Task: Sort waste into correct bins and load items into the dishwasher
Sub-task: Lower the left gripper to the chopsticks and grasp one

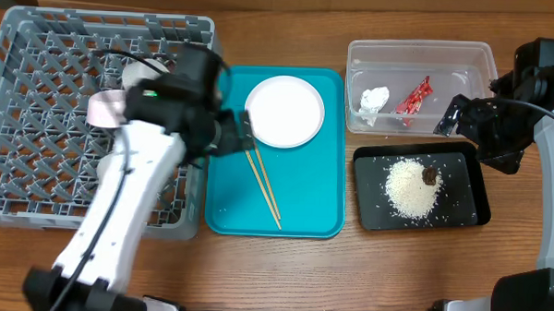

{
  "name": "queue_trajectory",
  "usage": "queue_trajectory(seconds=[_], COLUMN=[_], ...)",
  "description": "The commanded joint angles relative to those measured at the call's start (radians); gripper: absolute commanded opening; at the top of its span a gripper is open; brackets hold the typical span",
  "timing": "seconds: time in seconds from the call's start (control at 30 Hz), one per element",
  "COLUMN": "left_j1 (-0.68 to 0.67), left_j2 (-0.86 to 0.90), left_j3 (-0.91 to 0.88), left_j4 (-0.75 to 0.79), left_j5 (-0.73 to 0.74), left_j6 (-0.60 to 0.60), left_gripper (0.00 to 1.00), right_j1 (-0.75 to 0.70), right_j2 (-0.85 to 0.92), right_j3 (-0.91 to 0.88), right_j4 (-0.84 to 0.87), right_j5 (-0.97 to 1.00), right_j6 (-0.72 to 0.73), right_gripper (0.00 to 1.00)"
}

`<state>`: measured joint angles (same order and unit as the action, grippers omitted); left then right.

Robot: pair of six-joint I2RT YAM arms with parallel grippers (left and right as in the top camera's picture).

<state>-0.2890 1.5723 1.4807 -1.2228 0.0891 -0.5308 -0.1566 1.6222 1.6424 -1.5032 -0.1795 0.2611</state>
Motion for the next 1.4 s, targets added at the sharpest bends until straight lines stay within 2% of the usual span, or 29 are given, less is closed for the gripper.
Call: queue_trajectory(seconds=[0.0,0.2,0.4,0.7,0.83,0.97,1.13,1.17,1.3,1.37], left_j1=[-0.037,-0.046,-0.046,-0.046,-0.047,-0.047,-0.046,-0.046,-0.045,-0.045], left_j2=[0.038,0.150,0.284,0.390,0.412,0.422,0.422,0.422,0.422,0.422], left_j3=[-0.106,-0.212,-0.218,-0.218,-0.218,-0.218,-0.218,-0.218,-0.217,-0.212], left_j4=[0.077,0.194,0.256,0.266,0.259,0.258,0.258,0.258,0.259,0.259], left_j5=[-0.026,-0.015,-0.015,-0.027,-0.048,-0.045,-0.044,-0.044,-0.044,-0.044], left_j6=[-0.061,-0.058,-0.056,-0.056,-0.056,-0.056,-0.056,-0.056,-0.057,-0.056], left_gripper=[1.00,0.98,0.96,0.91,0.76,0.49,0.26,0.18,0.04,0.04], right_j1=[-0.002,-0.002,-0.002,-0.002,-0.002,-0.002,-0.002,-0.002,-0.002,-0.002], right_j2=[-0.016,-0.016,-0.016,-0.016,-0.016,-0.016,-0.016,-0.016,-0.016,-0.016], right_j3=[0.002,0.002,0.002,0.002,0.002,0.002,0.002,0.002,0.002,0.002], right_j4=[0.005,0.005,0.005,0.005,0.005,0.005,0.005,0.005,0.005,0.005], right_j5=[0.003,0.003,0.003,0.004,0.003,0.003,0.003,0.003,0.003,0.003], right_j6=[-0.001,-0.001,-0.001,-0.001,-0.001,-0.001,-0.001,-0.001,-0.001,-0.001], right_gripper=[1.00,1.00,1.00,1.00,1.00,1.00,1.00,1.00,1.00,1.00])
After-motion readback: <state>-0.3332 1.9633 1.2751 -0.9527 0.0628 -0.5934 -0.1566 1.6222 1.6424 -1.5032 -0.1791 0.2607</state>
